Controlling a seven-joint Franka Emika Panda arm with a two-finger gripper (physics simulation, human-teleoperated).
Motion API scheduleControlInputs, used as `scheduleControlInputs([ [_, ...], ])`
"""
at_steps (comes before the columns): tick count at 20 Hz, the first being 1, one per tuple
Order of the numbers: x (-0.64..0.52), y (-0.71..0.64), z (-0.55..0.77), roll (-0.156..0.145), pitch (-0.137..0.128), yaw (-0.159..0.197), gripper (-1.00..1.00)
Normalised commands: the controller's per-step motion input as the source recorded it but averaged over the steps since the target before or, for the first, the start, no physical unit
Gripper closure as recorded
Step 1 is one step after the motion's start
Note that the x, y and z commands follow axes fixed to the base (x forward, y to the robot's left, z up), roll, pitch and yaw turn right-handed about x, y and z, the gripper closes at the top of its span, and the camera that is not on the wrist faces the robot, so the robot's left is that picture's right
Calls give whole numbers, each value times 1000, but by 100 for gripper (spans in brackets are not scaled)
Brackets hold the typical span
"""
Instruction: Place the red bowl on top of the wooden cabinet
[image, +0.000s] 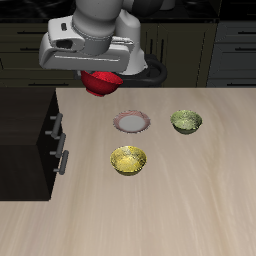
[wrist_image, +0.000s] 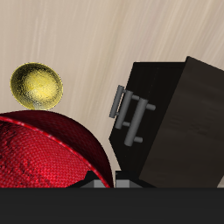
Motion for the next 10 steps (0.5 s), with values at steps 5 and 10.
scheduleControlInputs([
  [5, -203, -640, -23, -105, -38, -49, 100],
  [10, -243, -514, 39, -74, 11, -30, 100],
])
